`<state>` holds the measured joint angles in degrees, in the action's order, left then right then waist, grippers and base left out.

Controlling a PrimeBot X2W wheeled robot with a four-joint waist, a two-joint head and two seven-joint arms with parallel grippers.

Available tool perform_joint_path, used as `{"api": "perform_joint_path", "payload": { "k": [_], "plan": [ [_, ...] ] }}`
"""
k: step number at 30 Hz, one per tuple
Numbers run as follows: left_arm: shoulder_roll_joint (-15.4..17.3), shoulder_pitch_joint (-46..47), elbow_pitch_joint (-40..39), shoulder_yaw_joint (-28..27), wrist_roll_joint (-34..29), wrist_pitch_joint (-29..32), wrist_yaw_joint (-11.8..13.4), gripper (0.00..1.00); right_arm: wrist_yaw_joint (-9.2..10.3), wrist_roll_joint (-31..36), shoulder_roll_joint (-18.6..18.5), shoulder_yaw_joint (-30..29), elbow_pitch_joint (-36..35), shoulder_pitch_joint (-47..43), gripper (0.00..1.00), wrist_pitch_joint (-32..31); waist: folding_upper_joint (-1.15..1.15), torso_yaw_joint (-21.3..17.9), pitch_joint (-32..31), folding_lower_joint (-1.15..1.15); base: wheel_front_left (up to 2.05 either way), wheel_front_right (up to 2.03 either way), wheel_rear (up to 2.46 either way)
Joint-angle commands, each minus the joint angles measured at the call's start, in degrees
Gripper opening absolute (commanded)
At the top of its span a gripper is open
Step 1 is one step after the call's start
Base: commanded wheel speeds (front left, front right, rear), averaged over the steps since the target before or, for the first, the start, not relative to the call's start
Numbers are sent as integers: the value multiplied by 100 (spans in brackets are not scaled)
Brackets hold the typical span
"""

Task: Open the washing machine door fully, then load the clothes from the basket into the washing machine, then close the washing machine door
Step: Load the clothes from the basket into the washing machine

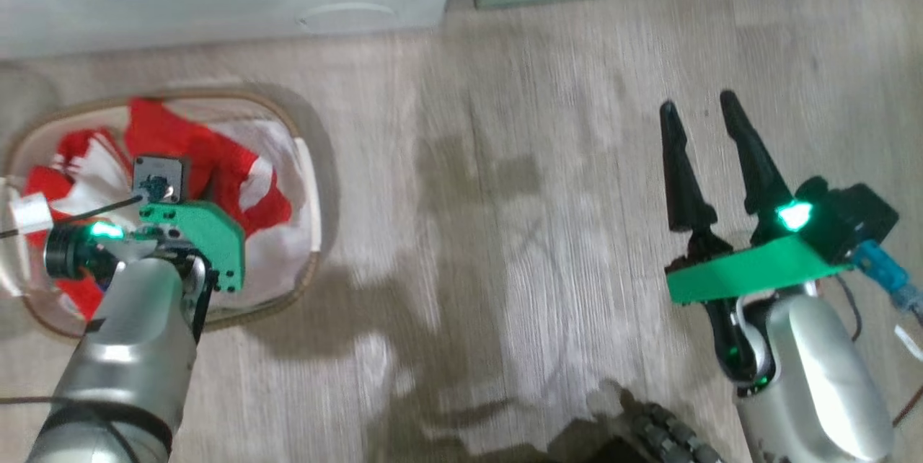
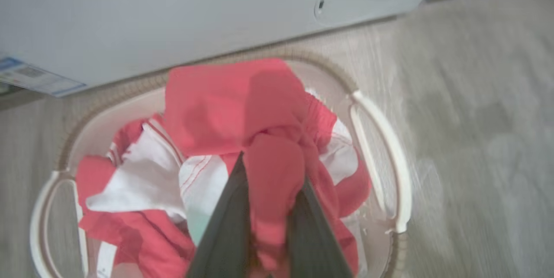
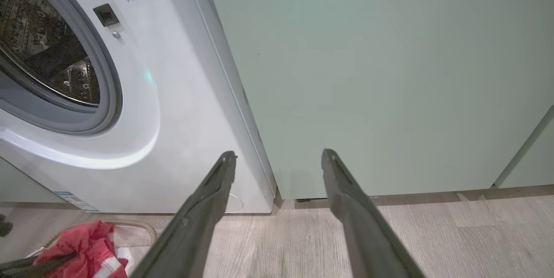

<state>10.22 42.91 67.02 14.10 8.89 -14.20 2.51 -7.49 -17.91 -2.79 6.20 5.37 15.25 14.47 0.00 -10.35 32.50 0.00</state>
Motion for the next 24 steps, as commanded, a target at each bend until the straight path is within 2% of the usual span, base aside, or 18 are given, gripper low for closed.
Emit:
{"api": "perform_joint_path", "payload": {
  "k": [1, 9, 14, 24],
  "plan": [
    [160, -179, -407, -209, 43, -76, 2, 0, 0, 69, -9, 91, -105, -195, 100, 52, 0, 222, -405, 0, 0, 0, 0],
    [151, -1118, -2663, -656, 111, -79, 34, 0, 0, 170, -9, 27, -3, -391, 100, 52, 0, 418, -1046, 0, 0, 0, 0],
    [86, -1598, -3860, -889, -20, -79, -79, 0, 0, 195, -9, 19, 42, -525, 100, 52, 0, 530, -1361, 0, 0, 0, 0],
    [-297, -2481, -5490, -1455, -126, -79, -354, 0, 0, 180, -9, -182, 23, -753, 100, 52, 0, 675, -1927, 0, 0, 0, 0]
  ]
}}
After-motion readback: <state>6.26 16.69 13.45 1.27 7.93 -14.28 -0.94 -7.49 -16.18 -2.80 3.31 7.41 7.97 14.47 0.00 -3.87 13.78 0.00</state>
